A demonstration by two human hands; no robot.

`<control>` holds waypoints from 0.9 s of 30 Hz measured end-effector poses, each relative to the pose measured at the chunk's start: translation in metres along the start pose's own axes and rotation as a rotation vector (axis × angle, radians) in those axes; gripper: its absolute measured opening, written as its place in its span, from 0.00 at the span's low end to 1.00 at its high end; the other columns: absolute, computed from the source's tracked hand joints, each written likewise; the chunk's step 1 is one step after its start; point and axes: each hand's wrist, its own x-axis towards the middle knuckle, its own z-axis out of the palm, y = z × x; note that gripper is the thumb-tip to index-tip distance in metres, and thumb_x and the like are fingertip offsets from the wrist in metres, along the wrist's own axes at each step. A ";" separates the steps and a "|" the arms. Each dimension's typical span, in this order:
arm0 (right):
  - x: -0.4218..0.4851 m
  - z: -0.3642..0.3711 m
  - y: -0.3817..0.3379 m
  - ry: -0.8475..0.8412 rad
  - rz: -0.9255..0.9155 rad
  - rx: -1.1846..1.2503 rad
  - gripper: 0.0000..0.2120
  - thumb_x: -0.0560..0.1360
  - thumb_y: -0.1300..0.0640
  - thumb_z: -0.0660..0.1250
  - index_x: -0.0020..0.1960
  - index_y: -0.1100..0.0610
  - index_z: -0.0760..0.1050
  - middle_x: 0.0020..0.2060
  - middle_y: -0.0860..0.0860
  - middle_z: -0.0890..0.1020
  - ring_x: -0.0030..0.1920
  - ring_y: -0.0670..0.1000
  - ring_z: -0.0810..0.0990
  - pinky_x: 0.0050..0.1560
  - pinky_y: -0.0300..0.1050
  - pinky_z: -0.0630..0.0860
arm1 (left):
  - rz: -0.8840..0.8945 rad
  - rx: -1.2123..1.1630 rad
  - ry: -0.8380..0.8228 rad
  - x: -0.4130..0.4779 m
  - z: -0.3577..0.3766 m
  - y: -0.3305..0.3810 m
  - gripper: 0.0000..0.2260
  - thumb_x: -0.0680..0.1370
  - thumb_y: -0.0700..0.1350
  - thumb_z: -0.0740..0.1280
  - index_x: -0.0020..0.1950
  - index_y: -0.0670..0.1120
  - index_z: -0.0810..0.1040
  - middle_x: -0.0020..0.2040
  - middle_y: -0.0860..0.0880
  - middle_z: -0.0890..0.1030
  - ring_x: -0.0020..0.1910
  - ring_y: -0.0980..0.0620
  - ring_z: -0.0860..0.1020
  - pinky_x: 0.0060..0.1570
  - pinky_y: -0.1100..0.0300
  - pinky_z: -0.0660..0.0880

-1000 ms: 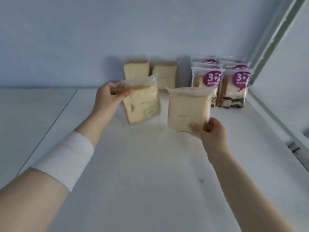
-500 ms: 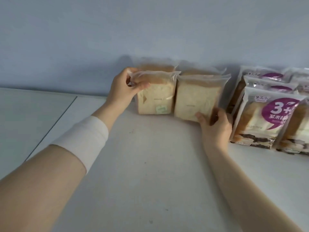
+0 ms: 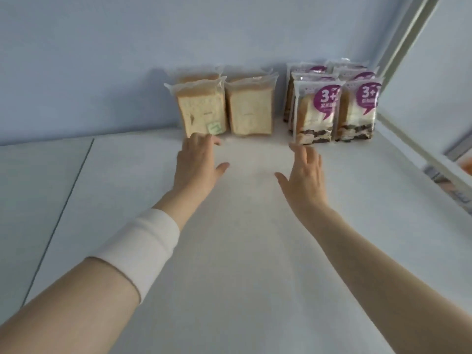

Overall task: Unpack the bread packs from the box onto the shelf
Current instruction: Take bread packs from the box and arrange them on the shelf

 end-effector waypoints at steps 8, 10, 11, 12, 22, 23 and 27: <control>-0.167 -0.114 0.083 0.079 0.228 -0.343 0.24 0.73 0.60 0.68 0.67 0.58 0.65 0.64 0.58 0.66 0.64 0.60 0.65 0.56 0.54 0.70 | 0.578 0.296 -0.341 -0.129 0.011 0.164 0.19 0.76 0.51 0.66 0.62 0.44 0.68 0.61 0.43 0.70 0.59 0.43 0.69 0.55 0.52 0.67; -0.210 -0.144 0.118 0.108 0.321 -0.392 0.24 0.73 0.60 0.68 0.67 0.59 0.65 0.64 0.59 0.66 0.64 0.60 0.65 0.57 0.55 0.70 | 0.699 0.270 -0.331 -0.164 0.025 0.216 0.18 0.75 0.50 0.66 0.62 0.44 0.68 0.60 0.43 0.71 0.59 0.42 0.69 0.54 0.52 0.67; -0.230 -0.157 0.135 0.111 0.366 -0.415 0.24 0.73 0.60 0.67 0.66 0.59 0.64 0.64 0.59 0.66 0.63 0.60 0.65 0.57 0.55 0.70 | 0.757 0.254 -0.332 -0.181 0.034 0.241 0.17 0.76 0.49 0.66 0.61 0.43 0.68 0.60 0.42 0.71 0.59 0.42 0.69 0.54 0.52 0.67; -0.255 -0.171 0.155 0.105 0.425 -0.447 0.23 0.73 0.60 0.67 0.66 0.59 0.64 0.64 0.59 0.66 0.63 0.60 0.65 0.56 0.55 0.71 | 0.823 0.240 -0.343 -0.202 0.045 0.269 0.16 0.76 0.47 0.65 0.61 0.43 0.68 0.60 0.42 0.71 0.58 0.42 0.70 0.54 0.51 0.68; -0.511 -0.239 0.368 -0.161 1.097 -0.522 0.20 0.74 0.64 0.61 0.64 0.57 0.63 0.63 0.57 0.66 0.63 0.58 0.64 0.56 0.52 0.70 | 1.192 0.368 -0.659 -0.418 0.225 0.476 0.15 0.77 0.44 0.62 0.63 0.43 0.66 0.62 0.41 0.71 0.61 0.42 0.69 0.59 0.49 0.67; -0.526 -0.241 0.384 -0.180 1.136 -0.516 0.20 0.74 0.64 0.60 0.64 0.57 0.63 0.63 0.57 0.66 0.63 0.58 0.64 0.57 0.52 0.70 | 1.202 0.388 -0.695 -0.431 0.241 0.485 0.16 0.77 0.44 0.63 0.63 0.43 0.65 0.62 0.42 0.71 0.61 0.42 0.69 0.58 0.49 0.67; -0.550 -0.242 0.452 -0.243 1.237 -0.500 0.17 0.76 0.65 0.57 0.64 0.57 0.63 0.63 0.58 0.67 0.62 0.59 0.65 0.56 0.53 0.71 | 1.225 0.440 -0.784 -0.456 0.307 0.514 0.18 0.76 0.46 0.66 0.63 0.43 0.65 0.61 0.42 0.71 0.60 0.43 0.69 0.57 0.50 0.68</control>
